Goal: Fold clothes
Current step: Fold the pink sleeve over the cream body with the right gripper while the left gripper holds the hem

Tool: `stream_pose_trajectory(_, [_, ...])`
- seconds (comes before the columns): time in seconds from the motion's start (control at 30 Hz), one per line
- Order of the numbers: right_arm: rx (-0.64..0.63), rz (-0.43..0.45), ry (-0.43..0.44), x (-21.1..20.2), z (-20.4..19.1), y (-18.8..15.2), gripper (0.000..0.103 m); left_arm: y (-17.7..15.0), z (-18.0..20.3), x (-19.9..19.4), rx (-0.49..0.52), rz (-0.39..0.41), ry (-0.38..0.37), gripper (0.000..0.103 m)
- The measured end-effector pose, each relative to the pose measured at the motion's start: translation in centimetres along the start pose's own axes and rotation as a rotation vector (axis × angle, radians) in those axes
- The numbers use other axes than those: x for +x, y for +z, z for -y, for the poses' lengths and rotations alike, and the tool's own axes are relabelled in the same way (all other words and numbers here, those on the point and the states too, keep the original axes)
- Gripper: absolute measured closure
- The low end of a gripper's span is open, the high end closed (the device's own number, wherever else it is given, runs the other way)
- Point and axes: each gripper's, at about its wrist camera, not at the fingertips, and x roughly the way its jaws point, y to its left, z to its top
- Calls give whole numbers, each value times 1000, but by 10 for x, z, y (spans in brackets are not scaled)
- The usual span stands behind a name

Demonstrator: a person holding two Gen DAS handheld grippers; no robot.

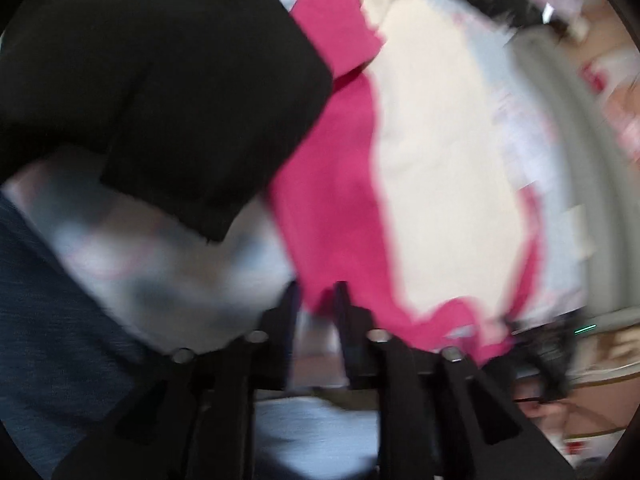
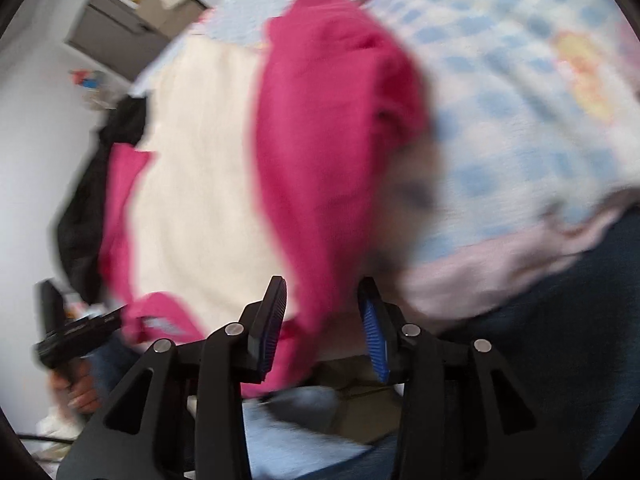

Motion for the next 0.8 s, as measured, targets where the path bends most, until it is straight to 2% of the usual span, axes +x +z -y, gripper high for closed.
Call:
stream_pose_trajectory(0.03, [13, 5, 15, 3, 2, 2, 64, 4, -5, 0, -33, 8, -34, 50])
stream_pose_trajectory(0.07, [26, 9, 30, 5, 4, 3, 64, 7, -8, 4, -45, 9, -37, 48])
stream_pose_trajectory(0.13, [53, 19, 59, 11, 8, 7, 64, 14, -11, 18, -41, -9, 8, 48])
stream_pose_trajectory(0.23, [68, 24, 49, 20, 16, -2, 64, 18, -6, 24, -39, 5, 27, 50])
stream_pose_trajectory(0.27, [50, 28, 49, 24, 24, 10, 64, 17, -2, 21, -20, 17, 3, 58])
stream_pose_trajectory(0.3, [23, 35, 58, 22, 18, 9, 65, 16, 3, 17, 1, 29, -30, 73])
stream_pose_trajectory(0.37, [-18, 63, 108, 24, 25, 19, 81, 14, 11, 9, 43, 60, -102, 75])
stream_pose_trajectory(0.43, [-22, 87, 164, 18, 20, 19, 82, 16, 18, 2, 83, 105, -118, 75])
stream_pose_trajectory(0.5, [-11, 107, 154, 22, 24, 23, 82, 19, 15, 11, 75, 109, -76, 76])
stream_pose_trajectory(0.57, [19, 71, 102, 41, 31, 25, 81, 20, 1, 31, 8, 63, -52, 75])
stream_pose_trajectory(0.63, [47, 34, 70, 58, 38, 25, 81, 14, -7, 42, -23, 66, -44, 74])
stream_pose_trajectory(0.73, [45, 39, 72, 63, 28, 25, 79, 12, 0, 48, 25, 44, 4, 71])
stream_pose_trajectory(0.77, [30, 43, 96, 62, 22, 24, 80, 15, 2, 45, 35, 37, 11, 72])
stream_pose_trajectory(0.8, [15, 48, 121, 62, 16, 23, 81, 17, 5, 40, 43, 37, 17, 77])
